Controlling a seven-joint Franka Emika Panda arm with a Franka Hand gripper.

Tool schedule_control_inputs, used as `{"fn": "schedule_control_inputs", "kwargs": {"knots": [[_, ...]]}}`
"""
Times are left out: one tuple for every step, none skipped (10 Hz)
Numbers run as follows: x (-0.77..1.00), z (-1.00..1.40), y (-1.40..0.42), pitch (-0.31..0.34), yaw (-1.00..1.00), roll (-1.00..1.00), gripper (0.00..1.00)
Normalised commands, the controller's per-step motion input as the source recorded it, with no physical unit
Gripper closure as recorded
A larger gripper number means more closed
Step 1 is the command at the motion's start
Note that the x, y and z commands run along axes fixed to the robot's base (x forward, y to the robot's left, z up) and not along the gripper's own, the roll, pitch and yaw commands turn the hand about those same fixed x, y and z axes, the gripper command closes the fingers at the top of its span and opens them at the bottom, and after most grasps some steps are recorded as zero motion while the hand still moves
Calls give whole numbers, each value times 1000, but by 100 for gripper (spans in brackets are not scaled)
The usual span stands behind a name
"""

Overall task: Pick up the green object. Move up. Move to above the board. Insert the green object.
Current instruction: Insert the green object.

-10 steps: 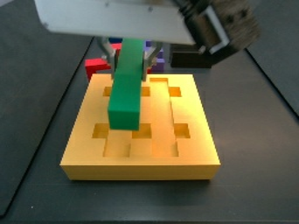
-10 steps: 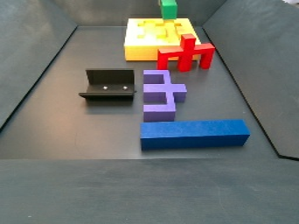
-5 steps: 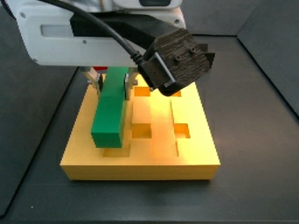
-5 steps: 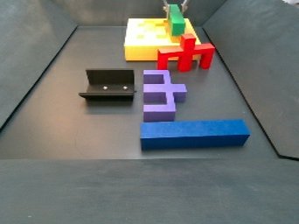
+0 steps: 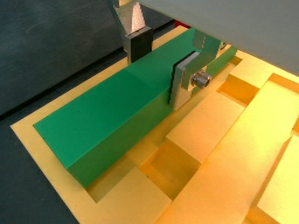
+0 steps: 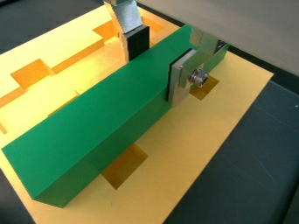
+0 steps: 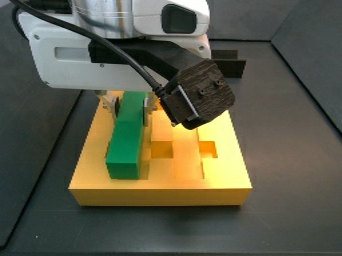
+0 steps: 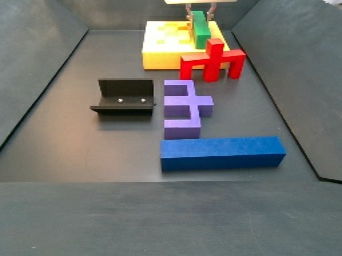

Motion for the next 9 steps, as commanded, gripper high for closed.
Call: {"fn": "schedule_control_inputs", "kwargs": {"knots": [[220, -249, -34, 0, 40, 151, 100], [149, -323, 0, 0, 66, 160, 100], [23, -363, 0, 0, 126, 151, 100], [37, -349, 0, 0, 160, 149, 100], [29, -360, 0, 0, 151, 147, 100], [137, -334, 0, 0, 160, 150, 100], [203, -429, 0, 0, 89, 90, 100], [240, -363, -80, 0, 54, 137, 100], [189, -360, -117, 3, 0, 120, 100]]}}
